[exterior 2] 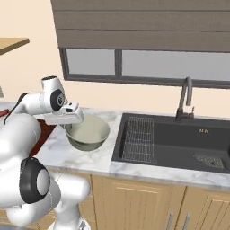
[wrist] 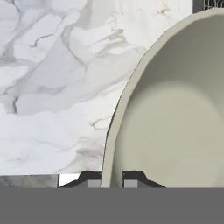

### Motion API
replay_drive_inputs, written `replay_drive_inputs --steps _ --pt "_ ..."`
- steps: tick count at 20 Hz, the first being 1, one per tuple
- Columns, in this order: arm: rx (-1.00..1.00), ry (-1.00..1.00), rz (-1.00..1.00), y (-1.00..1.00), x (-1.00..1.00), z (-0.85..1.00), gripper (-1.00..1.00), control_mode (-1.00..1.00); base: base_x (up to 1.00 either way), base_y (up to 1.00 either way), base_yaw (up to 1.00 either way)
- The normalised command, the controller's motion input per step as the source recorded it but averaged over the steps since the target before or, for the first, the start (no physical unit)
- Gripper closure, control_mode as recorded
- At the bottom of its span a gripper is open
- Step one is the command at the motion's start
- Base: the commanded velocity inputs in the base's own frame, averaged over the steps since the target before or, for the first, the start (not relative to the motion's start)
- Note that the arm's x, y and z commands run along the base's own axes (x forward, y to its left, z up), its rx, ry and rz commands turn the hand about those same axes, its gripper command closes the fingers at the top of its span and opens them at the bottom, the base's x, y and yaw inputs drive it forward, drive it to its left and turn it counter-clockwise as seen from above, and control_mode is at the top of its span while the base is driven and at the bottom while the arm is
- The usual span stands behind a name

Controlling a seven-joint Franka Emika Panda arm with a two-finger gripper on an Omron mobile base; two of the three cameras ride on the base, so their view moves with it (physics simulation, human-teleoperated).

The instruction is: Place the two vegetables and bowl onto the tray for setting up a vegetable dip station.

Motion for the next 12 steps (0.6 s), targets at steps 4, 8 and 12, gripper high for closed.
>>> replay_drive_inputs --steps 4,8,12 --pt "0.00 0.00 0.00 0.00 0.00 0.00 1.00 1.00 0.08 0.64 0.00" --pt "0.00 0.00 0.00 0.00 0.00 0.00 1.00 1.00 0.19 0.51 0.00" --pt "0.00 0.00 0.00 0.00 0.00 0.00 1.00 1.00 0.20 0.57 0.00"
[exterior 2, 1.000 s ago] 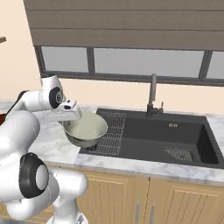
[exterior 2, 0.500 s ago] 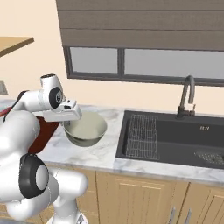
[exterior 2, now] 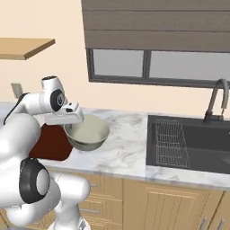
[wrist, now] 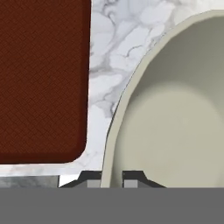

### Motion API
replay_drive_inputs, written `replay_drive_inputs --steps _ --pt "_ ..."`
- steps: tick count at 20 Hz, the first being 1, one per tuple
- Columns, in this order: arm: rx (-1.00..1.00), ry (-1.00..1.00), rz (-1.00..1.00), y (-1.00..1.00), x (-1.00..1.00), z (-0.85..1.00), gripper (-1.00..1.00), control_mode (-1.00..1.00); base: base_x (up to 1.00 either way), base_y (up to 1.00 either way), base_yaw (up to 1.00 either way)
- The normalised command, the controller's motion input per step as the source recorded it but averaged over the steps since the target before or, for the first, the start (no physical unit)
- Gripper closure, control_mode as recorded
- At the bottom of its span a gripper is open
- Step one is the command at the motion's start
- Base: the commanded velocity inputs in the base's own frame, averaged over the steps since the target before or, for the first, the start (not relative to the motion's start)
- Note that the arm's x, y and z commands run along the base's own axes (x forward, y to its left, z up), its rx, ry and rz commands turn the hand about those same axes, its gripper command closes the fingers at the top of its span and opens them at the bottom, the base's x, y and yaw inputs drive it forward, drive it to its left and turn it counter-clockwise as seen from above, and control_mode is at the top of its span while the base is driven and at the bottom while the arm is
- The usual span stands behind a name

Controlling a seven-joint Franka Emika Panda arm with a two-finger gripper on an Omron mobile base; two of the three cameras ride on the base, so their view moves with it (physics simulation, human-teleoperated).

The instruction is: Place the two vegetables and bowl onto the tray for setting up a vegetable dip station.

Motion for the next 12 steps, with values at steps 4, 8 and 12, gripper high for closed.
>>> replay_drive_inputs --steps 4,8,12 --pt "0.00 0.00 0.00 0.00 0.00 0.00 1.00 1.00 0.21 0.56 -0.01" --pt "0.00 0.00 0.00 0.00 0.00 0.00 1.00 1.00 0.24 0.52 0.00" --pt "0.00 0.00 0.00 0.00 0.00 0.00 1.00 1.00 0.09 0.45 0.00"
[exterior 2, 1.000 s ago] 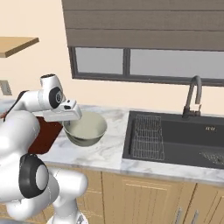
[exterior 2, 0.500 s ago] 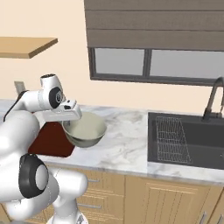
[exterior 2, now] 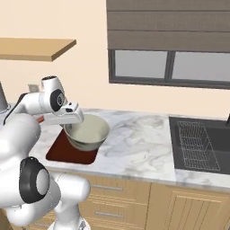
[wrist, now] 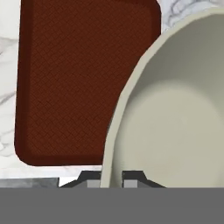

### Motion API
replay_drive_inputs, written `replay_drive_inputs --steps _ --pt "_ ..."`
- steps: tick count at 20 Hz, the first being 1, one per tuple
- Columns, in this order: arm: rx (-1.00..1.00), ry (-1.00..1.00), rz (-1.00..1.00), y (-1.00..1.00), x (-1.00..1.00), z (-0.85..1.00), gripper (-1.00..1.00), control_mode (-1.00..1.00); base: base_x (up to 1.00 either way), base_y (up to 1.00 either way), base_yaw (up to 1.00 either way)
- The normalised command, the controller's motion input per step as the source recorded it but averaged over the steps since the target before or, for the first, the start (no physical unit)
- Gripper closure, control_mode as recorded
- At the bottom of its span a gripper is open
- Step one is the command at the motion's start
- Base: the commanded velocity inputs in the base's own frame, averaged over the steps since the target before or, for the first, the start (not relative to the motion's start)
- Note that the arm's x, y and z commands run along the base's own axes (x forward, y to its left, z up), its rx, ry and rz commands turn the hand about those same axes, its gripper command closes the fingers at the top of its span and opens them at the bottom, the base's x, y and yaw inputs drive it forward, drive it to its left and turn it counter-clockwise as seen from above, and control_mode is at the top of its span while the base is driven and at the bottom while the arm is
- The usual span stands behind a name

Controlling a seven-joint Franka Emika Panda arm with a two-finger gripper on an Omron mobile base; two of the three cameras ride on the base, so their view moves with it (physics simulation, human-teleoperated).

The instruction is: Place the two vegetables and bowl onto the tray for setting up a vegetable dip station.

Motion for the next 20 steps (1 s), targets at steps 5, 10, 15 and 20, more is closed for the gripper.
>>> replay_drive_inputs --steps 5,10,15,20 --pt "0.00 0.00 0.00 0.00 0.00 0.00 1.00 1.00 0.20 0.44 0.00" --pt "0.00 0.00 0.00 0.00 0.00 0.00 1.00 1.00 0.27 0.29 0.00" --pt "0.00 0.00 0.00 0.00 0.00 0.00 1.00 1.00 0.27 0.21 0.00" --pt "0.00 0.00 0.00 0.00 0.00 0.00 1.00 1.00 0.26 0.20 0.00"
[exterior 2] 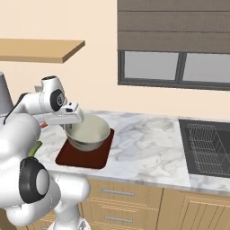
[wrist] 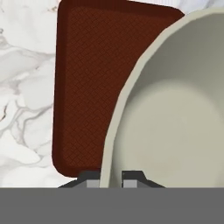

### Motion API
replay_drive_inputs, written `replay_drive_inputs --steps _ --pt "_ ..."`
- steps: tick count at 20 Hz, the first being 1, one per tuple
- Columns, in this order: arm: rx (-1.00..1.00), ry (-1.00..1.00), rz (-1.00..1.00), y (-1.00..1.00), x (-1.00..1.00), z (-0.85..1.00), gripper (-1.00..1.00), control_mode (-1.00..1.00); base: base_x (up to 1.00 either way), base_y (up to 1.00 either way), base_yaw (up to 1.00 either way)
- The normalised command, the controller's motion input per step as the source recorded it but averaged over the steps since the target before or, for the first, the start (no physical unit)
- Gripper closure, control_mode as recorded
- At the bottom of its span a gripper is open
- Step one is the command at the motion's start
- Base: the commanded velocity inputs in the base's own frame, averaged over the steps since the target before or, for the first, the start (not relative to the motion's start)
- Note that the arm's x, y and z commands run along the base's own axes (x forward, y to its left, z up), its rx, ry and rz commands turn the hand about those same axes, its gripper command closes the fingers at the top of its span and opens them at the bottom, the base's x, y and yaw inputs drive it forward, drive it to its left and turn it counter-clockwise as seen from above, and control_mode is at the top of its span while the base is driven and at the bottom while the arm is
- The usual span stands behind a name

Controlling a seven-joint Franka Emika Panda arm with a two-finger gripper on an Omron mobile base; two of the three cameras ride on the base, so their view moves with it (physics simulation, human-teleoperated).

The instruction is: Place the two vegetables and bowl onto the tray for setting up a vegetable dip station.

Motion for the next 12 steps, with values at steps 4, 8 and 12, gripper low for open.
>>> replay_drive_inputs --steps 4,8,12 --pt "0.00 0.00 0.00 0.00 0.00 0.00 1.00 1.00 0.04 0.20 0.00" --pt "0.00 0.00 0.00 0.00 0.00 0.00 1.00 1.00 -0.01 0.09 0.00" --pt "0.00 0.00 0.00 0.00 0.00 0.00 1.00 1.00 0.00 0.00 0.00"
